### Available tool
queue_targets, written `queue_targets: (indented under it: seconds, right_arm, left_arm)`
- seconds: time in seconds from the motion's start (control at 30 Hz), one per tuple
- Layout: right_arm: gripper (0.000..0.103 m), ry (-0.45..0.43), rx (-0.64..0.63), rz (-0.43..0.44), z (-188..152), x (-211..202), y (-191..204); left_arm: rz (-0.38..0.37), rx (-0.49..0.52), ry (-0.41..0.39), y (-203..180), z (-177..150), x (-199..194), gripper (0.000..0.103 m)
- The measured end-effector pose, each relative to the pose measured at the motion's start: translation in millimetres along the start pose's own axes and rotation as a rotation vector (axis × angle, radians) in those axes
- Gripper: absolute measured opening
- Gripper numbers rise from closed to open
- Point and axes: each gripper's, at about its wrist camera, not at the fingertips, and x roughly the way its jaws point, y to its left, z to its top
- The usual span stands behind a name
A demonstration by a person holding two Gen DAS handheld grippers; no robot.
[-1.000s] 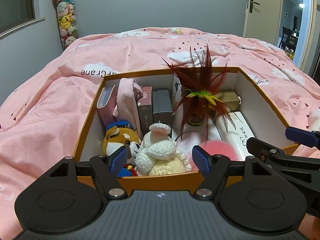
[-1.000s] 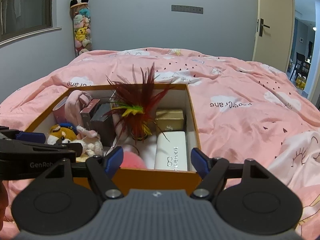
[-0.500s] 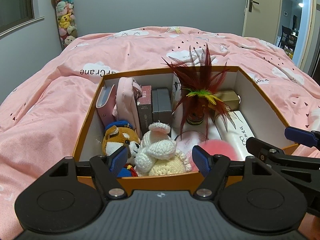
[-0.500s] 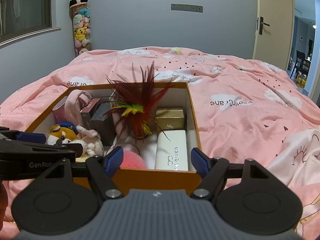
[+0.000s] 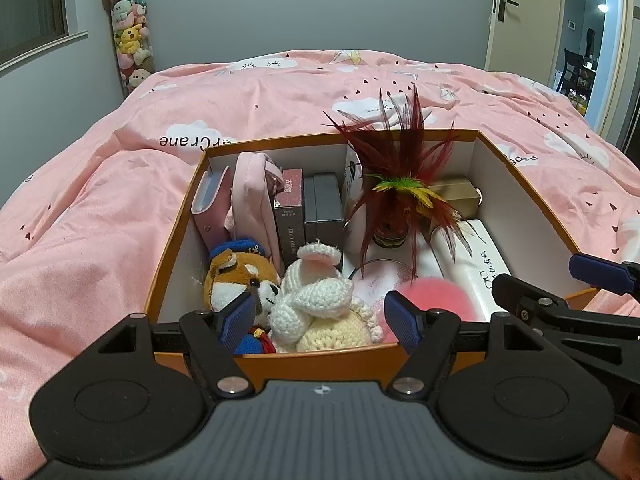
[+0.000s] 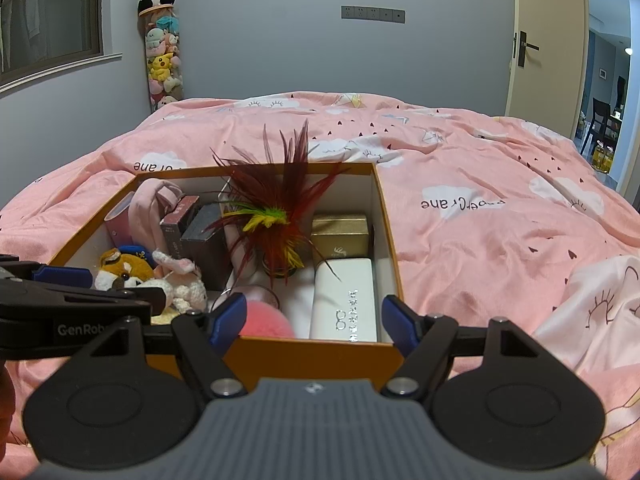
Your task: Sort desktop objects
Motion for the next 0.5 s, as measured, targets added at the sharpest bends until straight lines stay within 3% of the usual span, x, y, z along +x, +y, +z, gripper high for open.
queue_targets:
  seconds: [0.5]
  right_arm:
    - [0.076, 0.002, 0.002, 0.000, -1.6, 0.5, 0.4]
  left_arm:
    - [-0.020, -0.013, 0.018, 3.9, 1.3, 2.0, 0.084]
